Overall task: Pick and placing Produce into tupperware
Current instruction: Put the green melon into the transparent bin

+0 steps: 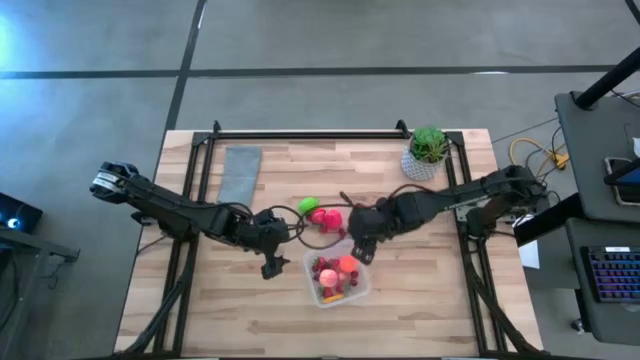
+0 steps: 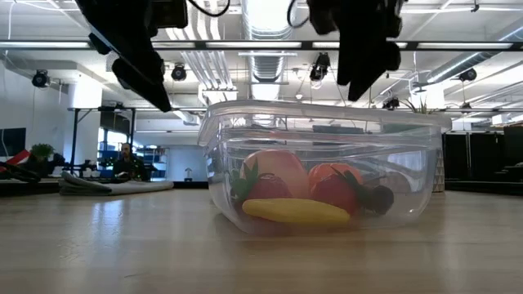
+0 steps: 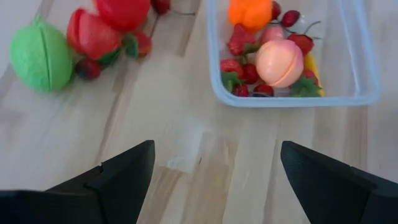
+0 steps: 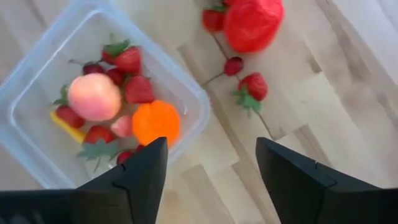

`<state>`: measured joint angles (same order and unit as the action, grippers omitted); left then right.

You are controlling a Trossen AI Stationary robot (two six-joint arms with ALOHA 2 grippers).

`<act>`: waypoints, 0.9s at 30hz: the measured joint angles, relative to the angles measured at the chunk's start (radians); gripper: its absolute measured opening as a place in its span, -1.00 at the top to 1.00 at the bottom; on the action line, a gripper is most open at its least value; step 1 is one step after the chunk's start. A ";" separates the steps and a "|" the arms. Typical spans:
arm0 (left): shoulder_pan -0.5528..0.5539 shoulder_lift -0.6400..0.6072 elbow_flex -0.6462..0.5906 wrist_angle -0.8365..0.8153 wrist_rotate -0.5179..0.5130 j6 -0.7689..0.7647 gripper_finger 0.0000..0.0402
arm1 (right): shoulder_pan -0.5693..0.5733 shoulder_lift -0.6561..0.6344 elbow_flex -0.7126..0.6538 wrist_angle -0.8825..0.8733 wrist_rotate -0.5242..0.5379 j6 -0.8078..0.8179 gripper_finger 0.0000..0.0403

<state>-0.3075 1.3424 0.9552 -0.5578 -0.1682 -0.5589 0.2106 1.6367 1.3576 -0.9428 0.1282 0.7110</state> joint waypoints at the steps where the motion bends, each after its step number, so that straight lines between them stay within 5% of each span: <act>1: 0.007 -0.003 0.000 0.001 0.008 0.024 -0.66 | -0.017 0.000 -0.006 0.003 -0.019 0.003 -0.17; 7: 0.111 -0.023 -0.013 -0.006 0.083 0.151 -0.66 | -0.089 -0.001 -0.020 0.005 -0.038 -0.002 -0.15; 16: 0.288 -0.026 -0.008 0.004 0.140 0.589 -0.66 | -0.110 -0.004 -0.020 0.003 -0.023 0.025 -0.13; 27: 0.510 0.011 0.001 0.050 0.241 0.775 -0.66 | -0.155 -0.006 -0.041 -0.057 -0.023 -0.061 -0.12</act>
<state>0.2025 1.3532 0.9559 -0.5079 0.0727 0.2157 0.0553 1.6306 1.3168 -0.9994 0.1051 0.6495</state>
